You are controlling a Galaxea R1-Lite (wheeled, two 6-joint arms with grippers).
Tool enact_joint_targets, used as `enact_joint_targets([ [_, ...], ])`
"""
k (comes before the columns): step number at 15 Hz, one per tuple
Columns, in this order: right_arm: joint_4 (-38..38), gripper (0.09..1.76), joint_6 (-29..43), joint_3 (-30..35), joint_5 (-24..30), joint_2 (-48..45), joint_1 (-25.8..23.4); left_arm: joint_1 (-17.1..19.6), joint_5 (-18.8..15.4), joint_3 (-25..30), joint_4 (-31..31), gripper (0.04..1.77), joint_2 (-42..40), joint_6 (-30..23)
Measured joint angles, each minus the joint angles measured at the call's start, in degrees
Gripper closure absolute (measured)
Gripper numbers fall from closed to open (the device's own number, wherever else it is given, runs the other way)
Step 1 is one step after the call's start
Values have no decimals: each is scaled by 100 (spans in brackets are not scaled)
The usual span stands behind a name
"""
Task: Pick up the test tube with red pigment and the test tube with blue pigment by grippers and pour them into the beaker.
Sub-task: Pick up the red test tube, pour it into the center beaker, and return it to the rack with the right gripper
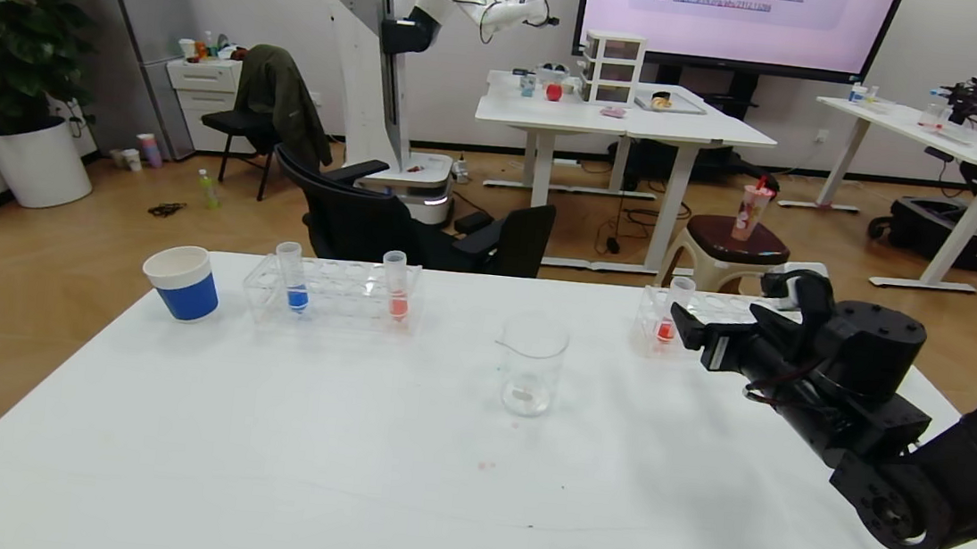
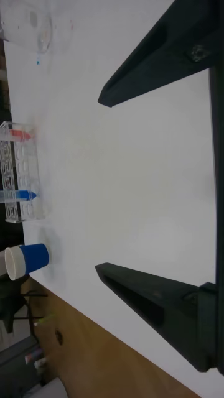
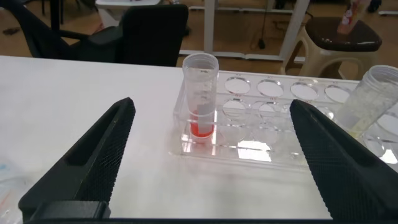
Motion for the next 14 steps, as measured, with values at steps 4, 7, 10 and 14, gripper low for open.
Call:
enact_joint_targets([
  [4,-124,11,0,-561,-33,527,28,0,0,0,0,6,0,-2],
  [7,-121,11,-6,-1134,-89,902,-52,0,2,0,0,6,0,-2],
  [10,-94,11,-17,-1615,-59,1254,-118,0,2,0,-2,6,0,-5],
  [14,-90,11,-28,-1818,-26,1447,-80,0,2,0,-2,6,0,0],
])
